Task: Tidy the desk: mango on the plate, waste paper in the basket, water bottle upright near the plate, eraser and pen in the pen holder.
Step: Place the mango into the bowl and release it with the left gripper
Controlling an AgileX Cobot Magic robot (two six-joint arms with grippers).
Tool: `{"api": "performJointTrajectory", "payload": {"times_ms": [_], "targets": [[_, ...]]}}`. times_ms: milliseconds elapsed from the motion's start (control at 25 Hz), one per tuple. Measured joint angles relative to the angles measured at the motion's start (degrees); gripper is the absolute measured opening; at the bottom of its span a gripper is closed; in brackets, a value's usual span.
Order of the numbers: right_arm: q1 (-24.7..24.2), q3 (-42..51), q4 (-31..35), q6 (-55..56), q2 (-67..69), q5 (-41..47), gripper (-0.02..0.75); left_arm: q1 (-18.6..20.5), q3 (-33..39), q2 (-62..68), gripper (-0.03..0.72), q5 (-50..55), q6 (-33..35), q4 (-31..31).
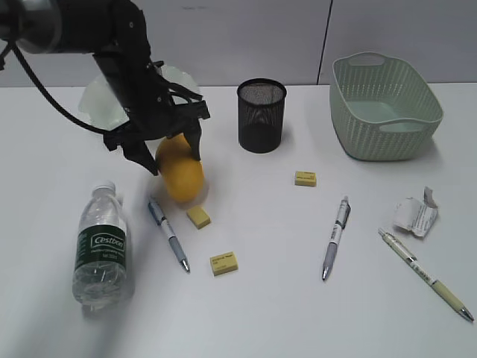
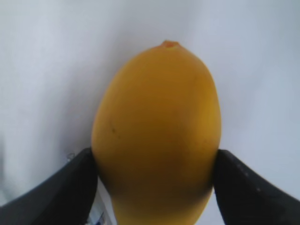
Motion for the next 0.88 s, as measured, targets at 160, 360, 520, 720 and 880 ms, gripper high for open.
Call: {"api": "performJointTrajectory", "payload": {"times_ms": [160,360,520,720,880], "targets": [[0.0,0.0,0.0,0.0,0.0,0.0,0.403,0.0,0.0,-1.2,0.564,1.8,2.3,-0.4],[0.0,0.0,0.0,0.0,0.0,0.0,0.403,0.0,0.1,-3.1,0.564,6.5,5.2,-0.7],[0.0,0.0,0.0,0.0,0.0,0.0,0.403,0.0,-0.1,-6.4,0.562,8.5,6.7,-2.1],[0.0,0.0,0.0,0.0,0.0,0.0,0.403,0.0,-2.0,-10.0,0.562,12.0,8.4,-2.6],[0.0,0.0,0.0,0.0,0.0,0.0,0.403,0.0,-4.7,-11.5,0.562,12.1,8.8,-0.9]]}}
